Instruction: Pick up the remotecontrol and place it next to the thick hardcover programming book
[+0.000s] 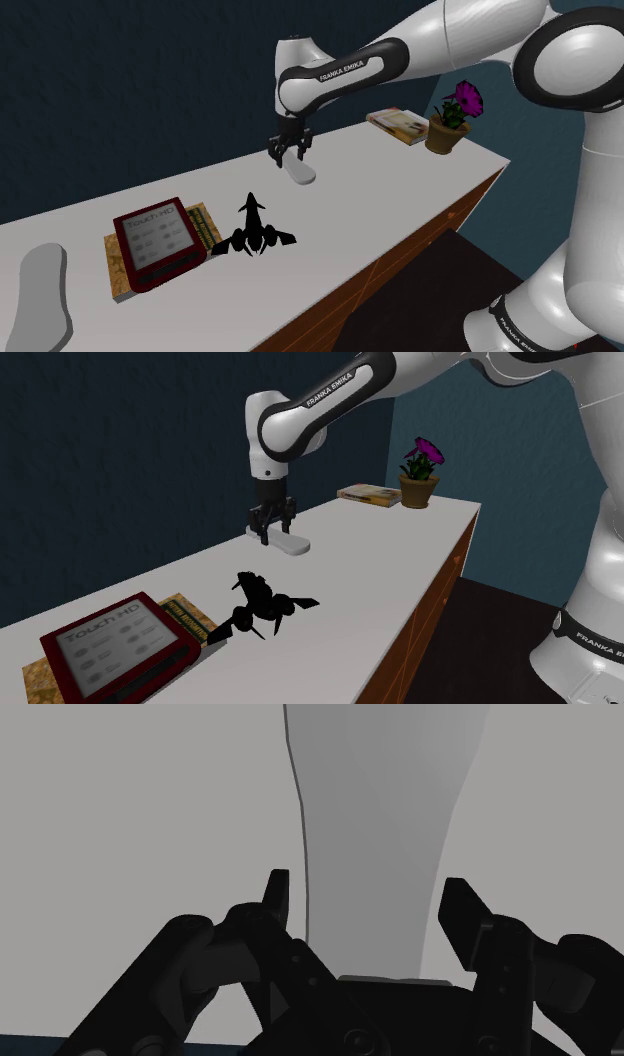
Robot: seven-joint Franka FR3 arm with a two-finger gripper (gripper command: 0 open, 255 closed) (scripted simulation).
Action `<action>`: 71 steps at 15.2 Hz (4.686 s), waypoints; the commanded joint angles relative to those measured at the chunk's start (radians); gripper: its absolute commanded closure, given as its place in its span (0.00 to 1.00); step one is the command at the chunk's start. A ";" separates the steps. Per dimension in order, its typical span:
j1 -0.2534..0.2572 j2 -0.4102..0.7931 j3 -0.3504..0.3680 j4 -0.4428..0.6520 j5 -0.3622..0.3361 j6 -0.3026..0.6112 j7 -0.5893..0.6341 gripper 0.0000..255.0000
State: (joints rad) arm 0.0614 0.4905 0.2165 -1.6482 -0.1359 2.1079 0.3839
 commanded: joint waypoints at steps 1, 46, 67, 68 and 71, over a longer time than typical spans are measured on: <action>0.000 -0.009 0.002 0.008 0.003 -0.016 -0.001 1.00; -0.361 -0.590 -0.242 -0.537 0.108 -0.028 -0.636 1.00; -0.369 -0.483 -0.252 -0.654 0.107 0.197 -0.648 1.00; -0.369 -0.483 -0.252 -0.654 0.107 0.197 -0.648 1.00; -0.369 -0.483 -0.252 -0.654 0.107 0.197 -0.648 1.00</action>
State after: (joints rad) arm -0.3078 0.0074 -0.0355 -2.3024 -0.0291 2.3043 -0.2645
